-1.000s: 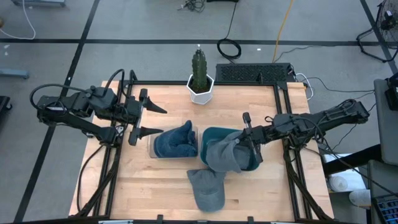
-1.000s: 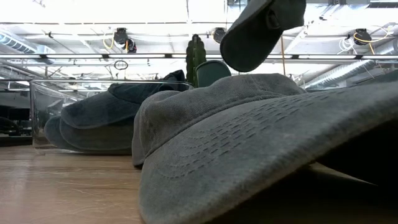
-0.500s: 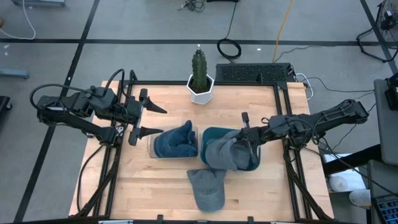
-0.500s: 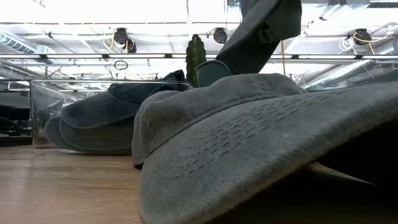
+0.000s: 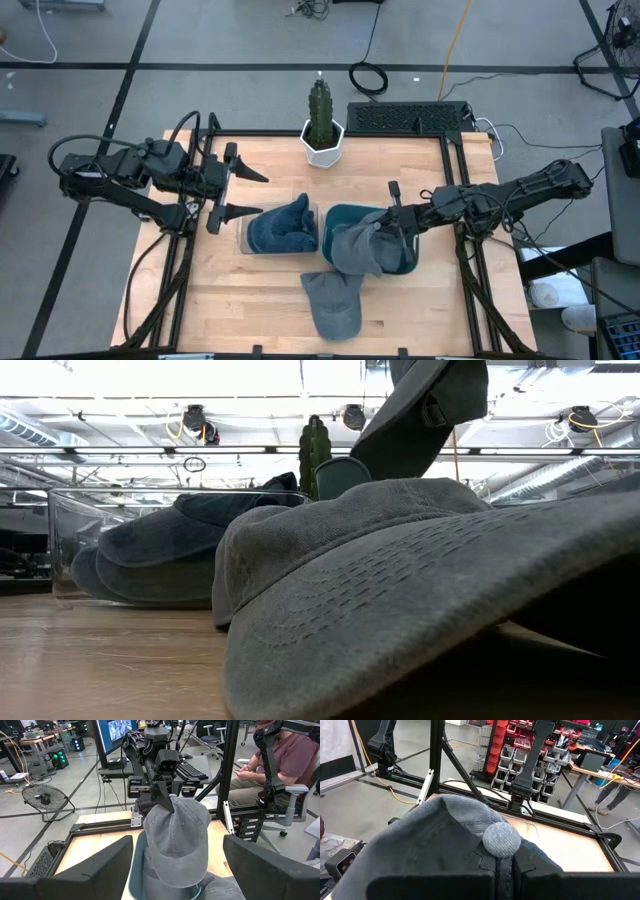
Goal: Pick & Place hat
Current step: Put the left gray cap into the blue bin, then put the gray cap into the blue bin
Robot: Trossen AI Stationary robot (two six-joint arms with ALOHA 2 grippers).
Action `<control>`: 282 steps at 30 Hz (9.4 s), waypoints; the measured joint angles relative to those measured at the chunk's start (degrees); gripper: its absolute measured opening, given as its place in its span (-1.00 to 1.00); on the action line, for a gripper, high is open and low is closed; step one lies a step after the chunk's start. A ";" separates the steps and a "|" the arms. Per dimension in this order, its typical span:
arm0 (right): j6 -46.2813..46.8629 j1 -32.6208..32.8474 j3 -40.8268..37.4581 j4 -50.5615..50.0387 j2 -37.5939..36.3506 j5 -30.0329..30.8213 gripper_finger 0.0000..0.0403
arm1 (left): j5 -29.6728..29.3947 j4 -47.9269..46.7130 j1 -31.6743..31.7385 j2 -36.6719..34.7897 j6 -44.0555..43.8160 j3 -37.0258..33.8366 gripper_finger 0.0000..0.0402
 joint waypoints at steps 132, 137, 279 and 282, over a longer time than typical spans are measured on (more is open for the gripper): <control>33.82 -0.35 -19.50 -14.49 -7.97 8.65 -0.08 | 0.00 0.00 0.00 0.00 0.00 0.00 0.59; 33.31 -0.35 -19.50 -14.34 -12.07 7.69 -0.01 | 0.00 0.00 0.00 0.00 -0.02 0.00 0.59; 35.41 -2.29 0.00 -32.55 15.23 11.68 -1.00 | 0.00 0.00 0.01 -0.02 0.00 -0.01 0.59; 33.52 -1.35 0.00 -28.48 13.76 11.67 -1.00 | 0.00 0.02 0.00 -0.02 -0.02 -0.02 0.59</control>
